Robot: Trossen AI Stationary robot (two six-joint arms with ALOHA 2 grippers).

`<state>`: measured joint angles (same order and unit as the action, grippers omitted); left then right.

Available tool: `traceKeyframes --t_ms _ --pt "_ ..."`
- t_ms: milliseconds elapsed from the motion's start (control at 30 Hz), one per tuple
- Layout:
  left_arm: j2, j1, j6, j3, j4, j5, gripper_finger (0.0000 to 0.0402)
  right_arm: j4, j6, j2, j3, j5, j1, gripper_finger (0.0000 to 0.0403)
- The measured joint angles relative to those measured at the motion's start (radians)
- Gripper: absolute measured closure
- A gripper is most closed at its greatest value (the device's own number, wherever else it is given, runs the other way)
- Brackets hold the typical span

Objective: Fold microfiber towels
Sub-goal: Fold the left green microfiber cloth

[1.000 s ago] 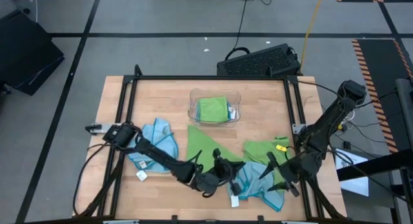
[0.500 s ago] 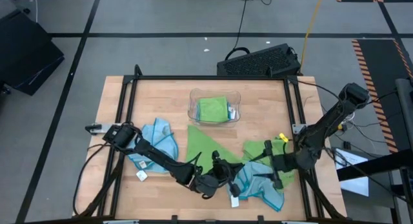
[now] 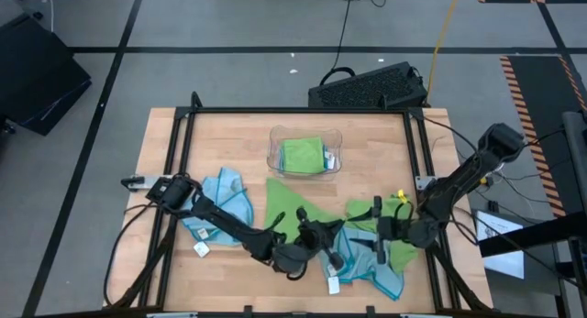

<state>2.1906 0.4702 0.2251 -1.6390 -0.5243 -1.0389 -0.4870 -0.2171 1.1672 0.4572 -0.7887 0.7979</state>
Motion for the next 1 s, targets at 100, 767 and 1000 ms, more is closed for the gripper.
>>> traceKeyframes --t_ms 100,767,1000 --pt "0.0 -0.01 -0.165 0.0 -0.164 -0.002 0.0397 -0.024 -0.007 0.035 0.0 0.0 0.0 0.0161" --pt "-0.013 -0.033 -0.484 0.0 -0.289 0.026 0.0398 -0.357 -0.292 0.47 0.0 -0.064 -0.038 0.0161" --pt "-0.013 -0.04 -0.533 0.0 -0.288 0.025 0.0397 -0.507 -0.32 0.659 0.041 -0.072 0.01 0.0161"
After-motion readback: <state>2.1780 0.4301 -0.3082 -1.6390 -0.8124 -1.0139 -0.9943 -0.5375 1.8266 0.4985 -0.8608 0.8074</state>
